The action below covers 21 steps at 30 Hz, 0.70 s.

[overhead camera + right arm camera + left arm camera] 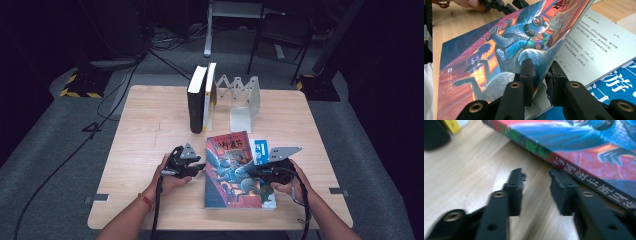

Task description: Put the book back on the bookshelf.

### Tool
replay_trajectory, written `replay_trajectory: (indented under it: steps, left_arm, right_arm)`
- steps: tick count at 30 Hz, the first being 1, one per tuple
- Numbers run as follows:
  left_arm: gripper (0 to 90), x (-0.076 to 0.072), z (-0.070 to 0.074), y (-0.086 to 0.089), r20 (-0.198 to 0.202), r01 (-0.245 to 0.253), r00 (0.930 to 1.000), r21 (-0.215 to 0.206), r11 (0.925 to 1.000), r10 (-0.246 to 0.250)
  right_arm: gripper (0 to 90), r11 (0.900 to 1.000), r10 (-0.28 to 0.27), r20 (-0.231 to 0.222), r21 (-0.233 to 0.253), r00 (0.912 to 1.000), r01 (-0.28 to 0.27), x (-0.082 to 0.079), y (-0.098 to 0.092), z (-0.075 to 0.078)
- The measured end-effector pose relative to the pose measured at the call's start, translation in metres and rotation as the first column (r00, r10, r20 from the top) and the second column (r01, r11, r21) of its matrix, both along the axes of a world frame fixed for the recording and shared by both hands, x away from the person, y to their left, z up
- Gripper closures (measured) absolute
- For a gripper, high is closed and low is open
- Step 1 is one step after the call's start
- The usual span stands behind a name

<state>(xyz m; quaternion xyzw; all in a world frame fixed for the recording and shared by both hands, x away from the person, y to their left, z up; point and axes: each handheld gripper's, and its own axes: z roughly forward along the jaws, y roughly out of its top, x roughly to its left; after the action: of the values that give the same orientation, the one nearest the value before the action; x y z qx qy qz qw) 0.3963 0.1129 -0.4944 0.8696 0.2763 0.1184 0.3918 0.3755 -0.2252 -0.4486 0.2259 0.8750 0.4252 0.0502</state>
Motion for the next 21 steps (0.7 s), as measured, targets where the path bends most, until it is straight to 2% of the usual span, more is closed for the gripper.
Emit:
replay_trajectory:
  steps: [1,3,5,6,7,8,10,11,13,17,19,21]
  left_arm:
    - [73.6,0.003,0.000,-0.001,0.008,-0.013,0.9999,-0.008,0.9999,0.013]
    - [77.9,0.012,0.000,0.001,-0.012,-0.021,0.9997,-0.036,0.9991,0.020]
    - [76.2,0.021,-0.002,0.002,-0.037,-0.038,0.9987,-0.062,0.9974,0.036]
    - [74.2,0.021,-0.002,0.002,-0.037,-0.038,0.9987,-0.062,0.9974,0.036]
    - [74.2,0.027,-0.003,0.003,-0.062,-0.047,0.9971,-0.070,0.9964,0.043]
    - [73.0,0.032,-0.004,0.002,-0.066,-0.050,0.9968,-0.062,0.9968,0.046]
    - [64.1,0.036,-0.007,-0.001,-0.070,-0.040,0.9968,-0.035,0.9986,0.037]
    - [63.3,0.037,-0.007,-0.005,-0.072,-0.024,0.9971,-0.020,0.9995,0.023]
    - [65.9,0.038,-0.007,-0.008,-0.051,-0.013,0.9986,0.001,0.9999,0.013]
    - [69.8,0.040,-0.007,-0.009,-0.053,-0.006,0.9986,-0.010,0.9999,0.006]
    - [76.5,0.038,-0.006,-0.008,-0.045,0.005,0.9990,-0.029,0.9996,-0.007]
    - [78.4,0.037,-0.002,-0.005,-0.037,0.008,0.9993,-0.057,0.9984,-0.010]
  right_arm:
    - [76.7,1.000,0.004,-0.001,0.005,1.0000,-0.004,0.000,-0.001,0.000]
    - [76.8,1.000,0.011,0.002,0.014,0.9999,-0.011,0.001,-0.001,-0.001]
    - [77.0,1.000,0.018,0.016,0.021,0.9997,-0.018,0.000,-0.002,0.000]
    - [77.0,1.000,0.018,0.016,0.021,0.9997,-0.018,0.000,-0.002,0.000]
    - [77.2,1.000,0.020,0.020,0.020,0.9996,-0.021,0.000,-0.001,0.000]
    - [77.4,0.999,0.023,0.025,0.024,0.9994,-0.024,0.000,-0.001,0.000]
    - [77.7,0.999,0.031,0.041,0.029,0.9987,-0.032,-0.001,-0.001,0.001]
    - [77.8,0.999,0.032,0.045,0.026,0.9985,-0.033,-0.001,-0.001,0.001]
    - [77.9,0.999,0.032,0.051,0.025,0.9982,-0.033,-0.002,-0.001,0.002]
    - [78.3,0.999,0.038,0.067,0.027,0.9970,-0.040,-0.003,-0.001,0.003]
    - [78.4,0.999,0.038,0.073,0.032,0.9966,-0.040,-0.003,0.000,0.003]
    - [78.6,0.998,0.042,0.093,0.039,0.9948,-0.046,-0.004,-0.001,0.005]
